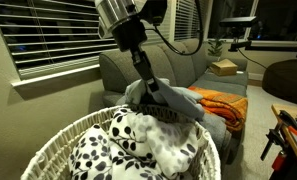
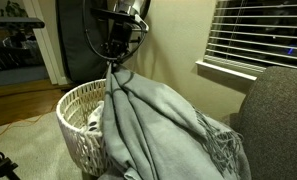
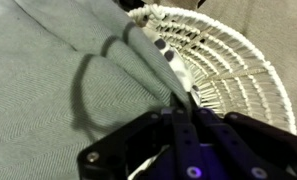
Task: Put the gray blanket in the white basket
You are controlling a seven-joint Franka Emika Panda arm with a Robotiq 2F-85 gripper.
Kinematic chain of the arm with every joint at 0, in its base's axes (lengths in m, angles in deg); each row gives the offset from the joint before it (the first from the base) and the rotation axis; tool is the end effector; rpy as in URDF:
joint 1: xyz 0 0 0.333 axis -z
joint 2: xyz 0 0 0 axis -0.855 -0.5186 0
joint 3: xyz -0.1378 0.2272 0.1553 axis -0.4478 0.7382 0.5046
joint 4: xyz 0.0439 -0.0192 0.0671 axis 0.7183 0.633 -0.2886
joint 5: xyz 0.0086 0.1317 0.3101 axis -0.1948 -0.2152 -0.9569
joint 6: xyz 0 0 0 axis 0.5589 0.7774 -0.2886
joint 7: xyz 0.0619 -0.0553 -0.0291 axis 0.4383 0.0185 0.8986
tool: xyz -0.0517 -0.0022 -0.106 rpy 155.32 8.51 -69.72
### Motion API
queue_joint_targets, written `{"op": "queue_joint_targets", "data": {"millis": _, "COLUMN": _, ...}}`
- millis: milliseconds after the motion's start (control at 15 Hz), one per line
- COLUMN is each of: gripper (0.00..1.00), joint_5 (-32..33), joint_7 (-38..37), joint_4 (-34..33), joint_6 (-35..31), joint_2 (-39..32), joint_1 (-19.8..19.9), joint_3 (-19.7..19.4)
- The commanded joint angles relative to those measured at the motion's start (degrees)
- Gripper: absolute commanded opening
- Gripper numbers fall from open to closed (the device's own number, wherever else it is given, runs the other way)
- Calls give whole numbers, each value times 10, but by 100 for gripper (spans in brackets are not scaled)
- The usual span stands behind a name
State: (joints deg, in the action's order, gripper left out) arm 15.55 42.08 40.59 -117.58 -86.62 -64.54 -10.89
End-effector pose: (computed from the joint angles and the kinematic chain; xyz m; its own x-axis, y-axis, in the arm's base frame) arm 0.5469 0.1267 0.3151 0.7962 0.4583 -0.3951 0.4530 -0.8843 -0.1129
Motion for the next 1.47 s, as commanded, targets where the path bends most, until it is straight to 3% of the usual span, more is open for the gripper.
{"op": "queue_joint_targets", "data": {"millis": 0, "gripper": 1, "joint_5": 2, "joint_7": 21, "joint_4": -40, "joint_6": 48, "joint_2": -10, "joint_1": -21, "joint_3": 12}}
{"op": "queue_joint_targets", "data": {"millis": 1067, "gripper": 1, "joint_5": 48, "joint_7": 90, "joint_4": -157, "joint_6": 124, "joint_2": -70, "joint_1": -87, "joint_3": 42}}
{"op": "queue_joint_targets", "data": {"millis": 1133, "gripper": 28, "joint_5": 51, "joint_7": 89, "joint_4": -159, "joint_6": 126, "joint_2": -72, "joint_1": -89, "joint_3": 40}}
{"op": "queue_joint_targets", "data": {"millis": 1267, "gripper": 35, "joint_5": 51, "joint_7": 90, "joint_4": -160, "joint_6": 129, "joint_2": -74, "joint_1": -89, "joint_3": 40}}
{"op": "queue_joint_targets", "data": {"millis": 1400, "gripper": 48, "joint_5": 52, "joint_7": 84, "joint_4": -159, "joint_6": 128, "joint_2": -70, "joint_1": -89, "joint_3": 38}}
